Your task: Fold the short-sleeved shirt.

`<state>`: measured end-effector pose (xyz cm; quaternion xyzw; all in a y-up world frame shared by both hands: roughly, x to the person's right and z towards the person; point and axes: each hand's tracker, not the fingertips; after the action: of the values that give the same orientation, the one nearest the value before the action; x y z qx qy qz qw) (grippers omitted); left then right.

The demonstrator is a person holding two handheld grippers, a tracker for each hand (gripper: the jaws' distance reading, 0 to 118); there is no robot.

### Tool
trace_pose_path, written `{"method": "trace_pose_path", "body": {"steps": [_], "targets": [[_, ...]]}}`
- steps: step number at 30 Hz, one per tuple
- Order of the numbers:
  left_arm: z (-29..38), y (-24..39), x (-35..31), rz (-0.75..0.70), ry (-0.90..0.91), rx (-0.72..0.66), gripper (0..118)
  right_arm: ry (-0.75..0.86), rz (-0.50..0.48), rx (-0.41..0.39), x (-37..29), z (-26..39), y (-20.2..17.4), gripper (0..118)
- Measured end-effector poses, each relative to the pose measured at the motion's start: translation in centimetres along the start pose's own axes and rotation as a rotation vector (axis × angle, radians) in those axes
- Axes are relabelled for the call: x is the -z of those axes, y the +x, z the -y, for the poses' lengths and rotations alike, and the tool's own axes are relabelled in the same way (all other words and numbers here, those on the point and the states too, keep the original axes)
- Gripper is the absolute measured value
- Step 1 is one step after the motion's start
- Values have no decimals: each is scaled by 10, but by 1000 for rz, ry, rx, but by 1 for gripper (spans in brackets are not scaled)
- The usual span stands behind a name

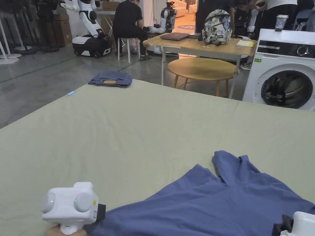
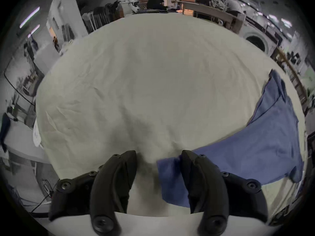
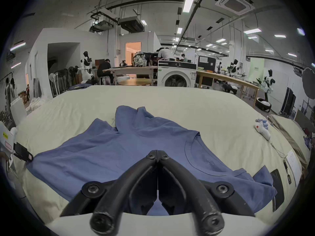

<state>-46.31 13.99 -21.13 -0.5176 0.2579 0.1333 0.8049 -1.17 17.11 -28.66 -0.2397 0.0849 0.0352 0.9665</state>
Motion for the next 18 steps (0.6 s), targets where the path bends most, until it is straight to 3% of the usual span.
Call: {"method": "trace_pose_path", "body": {"steps": [2, 3, 4, 5, 12, 18], "targets": [[3, 5, 2, -2, 9, -3, 33, -7, -2, -3, 4, 1, -1, 0], [7, 6, -3, -5, 15, -2, 22, -13, -4, -3, 6, 1, -1, 0], [7, 8, -4, -1, 16, 0, 4, -17, -9, -1, 8, 1, -1, 0], [6, 10, -5, 16, 17, 12, 0, -21, -10, 2, 8, 0, -1, 0], [9, -4, -19, 105, 41, -7, 0, -42, -38, -2, 41, -18, 11, 0], [10, -14, -25, 180, 78, -24, 0, -172, -107, -74, 133, -79, 34, 3]]}}
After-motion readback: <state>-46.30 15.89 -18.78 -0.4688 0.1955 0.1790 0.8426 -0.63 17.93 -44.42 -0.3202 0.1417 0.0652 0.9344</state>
